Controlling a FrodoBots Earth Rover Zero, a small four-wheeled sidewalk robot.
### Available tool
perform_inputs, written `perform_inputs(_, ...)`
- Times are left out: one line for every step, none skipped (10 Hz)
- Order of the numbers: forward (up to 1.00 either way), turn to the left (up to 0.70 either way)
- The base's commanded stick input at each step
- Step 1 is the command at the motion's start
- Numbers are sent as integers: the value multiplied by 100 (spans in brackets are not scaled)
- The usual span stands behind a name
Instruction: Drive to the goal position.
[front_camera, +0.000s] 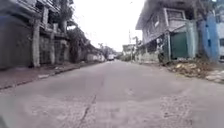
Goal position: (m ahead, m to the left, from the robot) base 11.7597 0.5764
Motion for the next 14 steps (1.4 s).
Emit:
perform_inputs(70, 0)
perform_inputs(70, 0)
perform_inputs(70, 0)
perform_inputs(70, 0)
perform_inputs(70, 0)
perform_inputs(70, 0)
perform_inputs(70, 0)
perform_inputs(70, 0)
perform_inputs(70, 0)
perform_inputs(70, 0)
perform_inputs(70, 0)
perform_inputs(70, 4)
perform_inputs(70, -6)
perform_inputs(70, -34)
